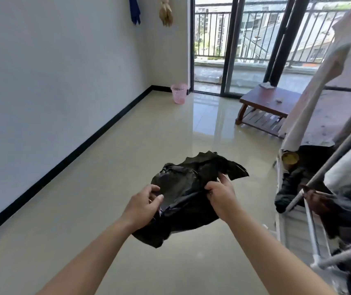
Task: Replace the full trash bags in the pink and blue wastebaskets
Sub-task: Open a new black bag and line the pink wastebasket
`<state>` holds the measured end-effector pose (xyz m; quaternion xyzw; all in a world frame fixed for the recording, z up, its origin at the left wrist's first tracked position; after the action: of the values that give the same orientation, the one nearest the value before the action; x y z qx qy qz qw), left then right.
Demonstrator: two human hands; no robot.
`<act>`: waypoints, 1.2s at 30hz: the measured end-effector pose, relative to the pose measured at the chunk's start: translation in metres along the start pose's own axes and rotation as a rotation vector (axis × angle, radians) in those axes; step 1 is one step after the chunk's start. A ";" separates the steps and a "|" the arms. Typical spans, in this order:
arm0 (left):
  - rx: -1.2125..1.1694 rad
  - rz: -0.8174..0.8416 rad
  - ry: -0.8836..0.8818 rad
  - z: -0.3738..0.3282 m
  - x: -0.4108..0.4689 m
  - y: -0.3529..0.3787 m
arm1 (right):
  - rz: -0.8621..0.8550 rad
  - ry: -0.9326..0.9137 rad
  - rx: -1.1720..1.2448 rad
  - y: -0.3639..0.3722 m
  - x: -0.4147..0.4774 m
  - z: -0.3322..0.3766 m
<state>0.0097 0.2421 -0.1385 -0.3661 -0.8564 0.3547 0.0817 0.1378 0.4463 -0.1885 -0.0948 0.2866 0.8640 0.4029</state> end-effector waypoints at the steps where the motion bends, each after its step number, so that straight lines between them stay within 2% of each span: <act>1: -0.070 -0.010 -0.043 0.005 0.025 -0.004 | 0.051 0.017 0.003 0.016 0.020 0.008; 7: -0.612 -0.107 -0.380 0.043 0.195 -0.028 | 0.166 0.061 -0.042 0.094 0.166 0.042; 10: -0.831 -0.101 -0.476 0.045 0.287 -0.046 | 0.230 0.055 -0.076 0.135 0.239 0.066; 12: -0.893 -0.044 -0.500 0.036 0.350 -0.060 | 0.224 0.050 -0.130 0.158 0.286 0.087; 14: -0.893 -0.011 -0.462 0.019 0.415 -0.075 | 0.148 0.014 -0.205 0.171 0.337 0.114; 18: -0.862 -0.079 -0.385 -0.008 0.539 -0.086 | 0.013 0.027 -0.360 0.172 0.429 0.156; 21: -0.794 -0.148 -0.304 -0.023 0.635 -0.081 | -0.044 0.058 -0.386 0.158 0.512 0.180; 24: -0.751 -0.241 -0.264 -0.031 0.737 -0.076 | -0.108 0.009 -0.336 0.140 0.610 0.211; 28: -0.638 -0.322 -0.258 -0.046 0.859 -0.077 | -0.417 -0.182 -0.405 0.116 0.727 0.280; 30: -0.566 -0.331 -0.254 -0.056 0.911 -0.085 | -0.519 -0.220 -0.463 0.124 0.773 0.321; 33: -0.463 -0.366 -0.220 -0.071 0.989 -0.106 | -0.599 -0.446 -0.579 0.157 0.833 0.398; 36: -0.504 -0.402 -0.219 -0.078 1.053 -0.119 | -0.540 -0.654 -0.731 0.203 0.889 0.447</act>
<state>-0.7838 0.9491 -0.1284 -0.1586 -0.9759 0.1457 -0.0356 -0.5684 1.1688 -0.0889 -0.0255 -0.2058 0.7577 0.6188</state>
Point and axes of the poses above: each hand's wrist, its own x-axis towards the middle knuckle, its own y-axis out of the palm, z = x × y, the point moved 7 cm from there along x, towards the middle knuckle, and after that the axes turned 1 degree about y, right-handed, at the moved point
